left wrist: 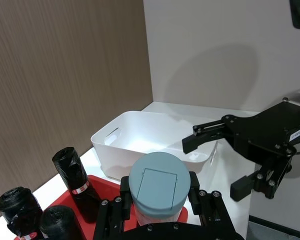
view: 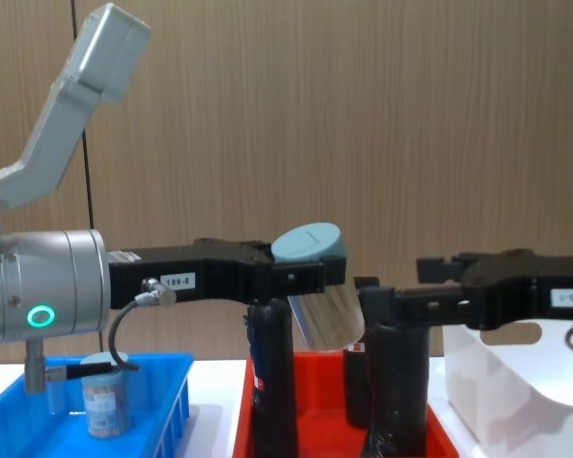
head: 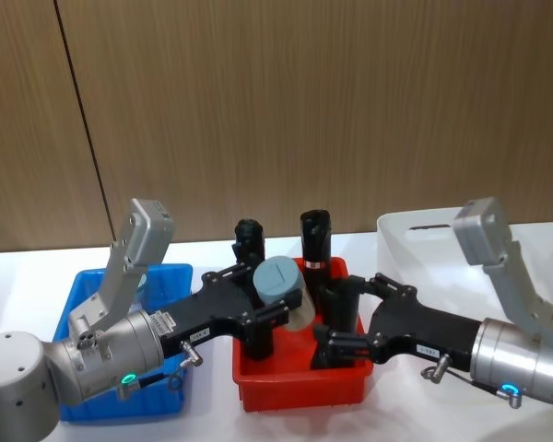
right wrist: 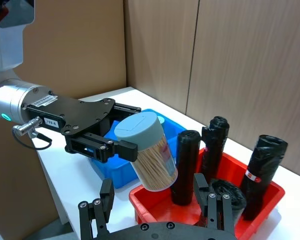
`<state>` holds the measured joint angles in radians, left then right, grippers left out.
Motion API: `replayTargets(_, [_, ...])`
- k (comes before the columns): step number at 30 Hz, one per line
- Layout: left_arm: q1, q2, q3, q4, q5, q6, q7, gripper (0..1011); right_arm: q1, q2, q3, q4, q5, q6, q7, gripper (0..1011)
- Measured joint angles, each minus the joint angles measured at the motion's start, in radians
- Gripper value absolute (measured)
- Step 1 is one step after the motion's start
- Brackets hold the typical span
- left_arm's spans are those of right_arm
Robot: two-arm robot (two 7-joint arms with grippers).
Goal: Pick the cotton swabs from the blue box and place them into the white box.
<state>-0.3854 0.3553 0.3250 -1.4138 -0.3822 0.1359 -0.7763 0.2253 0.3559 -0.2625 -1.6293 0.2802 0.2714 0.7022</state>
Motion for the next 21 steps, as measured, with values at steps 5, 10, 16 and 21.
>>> replayTargets(5, [0.000, 0.000, 0.000, 0.000, 0.000, 0.000, 0.000, 664, 0.021, -0.014, -0.013, 0.030, -0.014, 0.000, 0.016, 1002])
replayTargets(10, [0.000, 0.000, 0.000, 0.000, 0.000, 0.000, 0.000, 664, 0.041, -0.028, -0.026, 0.062, -0.028, -0.009, 0.029, 1002])
replayTargets(16, [0.000, 0.000, 0.000, 0.000, 0.000, 0.000, 0.000, 664, 0.058, -0.040, -0.037, 0.090, -0.040, -0.021, 0.038, 1002])
replayTargets(21, [0.000, 0.000, 0.000, 0.000, 0.000, 0.000, 0.000, 664, 0.072, -0.049, -0.047, 0.111, -0.046, -0.035, 0.043, 1002])
